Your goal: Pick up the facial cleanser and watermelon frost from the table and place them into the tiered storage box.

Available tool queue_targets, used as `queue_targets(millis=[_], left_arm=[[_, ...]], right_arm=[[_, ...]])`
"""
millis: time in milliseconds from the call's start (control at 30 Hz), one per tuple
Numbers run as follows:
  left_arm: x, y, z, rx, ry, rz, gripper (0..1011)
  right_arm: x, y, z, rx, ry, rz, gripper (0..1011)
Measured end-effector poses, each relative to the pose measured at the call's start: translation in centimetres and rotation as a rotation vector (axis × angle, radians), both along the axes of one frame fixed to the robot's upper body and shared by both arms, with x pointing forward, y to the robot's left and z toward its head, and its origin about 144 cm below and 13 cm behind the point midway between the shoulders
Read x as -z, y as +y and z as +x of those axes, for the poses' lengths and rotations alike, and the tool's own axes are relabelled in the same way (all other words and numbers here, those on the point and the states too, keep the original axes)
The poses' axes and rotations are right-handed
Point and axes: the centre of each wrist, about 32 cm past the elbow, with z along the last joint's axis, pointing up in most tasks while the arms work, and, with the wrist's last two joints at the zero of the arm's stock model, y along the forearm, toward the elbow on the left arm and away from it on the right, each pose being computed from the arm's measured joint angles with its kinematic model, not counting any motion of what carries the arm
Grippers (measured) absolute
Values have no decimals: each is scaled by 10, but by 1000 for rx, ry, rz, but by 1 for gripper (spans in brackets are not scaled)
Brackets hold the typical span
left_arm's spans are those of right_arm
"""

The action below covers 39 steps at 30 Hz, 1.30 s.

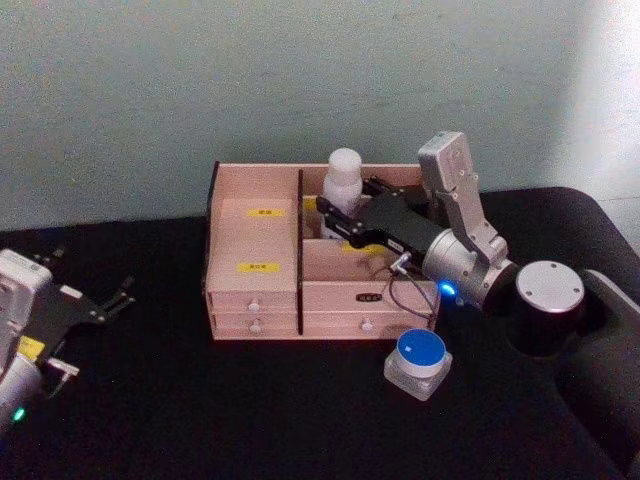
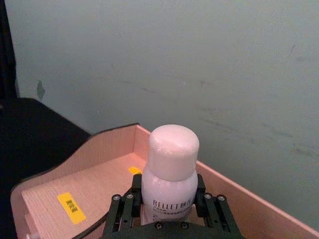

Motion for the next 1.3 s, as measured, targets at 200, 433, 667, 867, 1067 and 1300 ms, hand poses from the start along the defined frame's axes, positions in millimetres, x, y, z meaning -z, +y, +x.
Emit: queue_targets(millis=[200, 433, 667, 867, 1067, 1300], left_arm=[[0, 0, 0, 0, 0, 0, 1001], [0, 0, 0, 0, 0, 0, 1001], [0, 0, 0, 0, 0, 0, 1001], [0, 0, 0, 0, 0, 0, 1001], [0, 0, 0, 0, 0, 0, 1001], [0, 0, 0, 0, 0, 0, 1001]], right_arm=[[4, 0, 1, -1, 21, -10, 596], [7, -1, 2, 2, 41, -9, 596], [7, -1, 3, 3, 52, -9, 596], [7, -1, 2, 3, 51, -9, 596], [7, -1, 2, 3, 50, -9, 596], [7, -1, 2, 2, 48, -8, 717]])
